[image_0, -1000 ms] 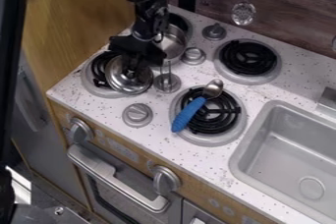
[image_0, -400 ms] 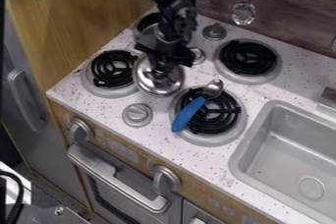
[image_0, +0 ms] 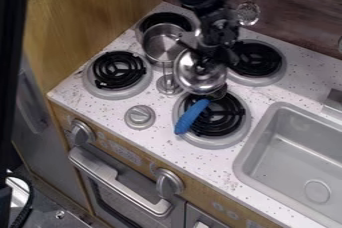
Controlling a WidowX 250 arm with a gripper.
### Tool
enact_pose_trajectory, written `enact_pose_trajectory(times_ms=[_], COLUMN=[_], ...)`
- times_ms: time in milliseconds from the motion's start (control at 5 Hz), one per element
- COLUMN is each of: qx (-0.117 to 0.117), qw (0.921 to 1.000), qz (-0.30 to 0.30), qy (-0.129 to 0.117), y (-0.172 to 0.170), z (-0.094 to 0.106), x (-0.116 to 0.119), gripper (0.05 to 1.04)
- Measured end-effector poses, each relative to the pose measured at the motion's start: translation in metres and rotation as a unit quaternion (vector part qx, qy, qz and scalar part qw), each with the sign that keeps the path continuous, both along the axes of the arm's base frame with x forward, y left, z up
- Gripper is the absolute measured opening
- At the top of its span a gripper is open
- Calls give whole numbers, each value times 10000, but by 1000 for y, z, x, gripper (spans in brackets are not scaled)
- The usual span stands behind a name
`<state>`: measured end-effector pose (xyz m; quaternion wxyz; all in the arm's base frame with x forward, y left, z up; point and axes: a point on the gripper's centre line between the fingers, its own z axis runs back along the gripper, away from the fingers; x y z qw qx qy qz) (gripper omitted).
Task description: Put the lid on the top right side stove
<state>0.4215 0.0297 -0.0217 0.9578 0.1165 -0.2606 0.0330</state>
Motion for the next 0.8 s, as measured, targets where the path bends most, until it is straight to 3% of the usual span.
enact_pose_trajectory(times_ms=[200, 400, 800], qx=[158, 149, 13], qw=[9998, 9996, 9997], qz=[-21, -4, -209], qy=[-153, -249, -132], y=[-4, -7, -38], z=[-3, -3, -16], x=[22, 38, 53], gripper=[272, 272, 272])
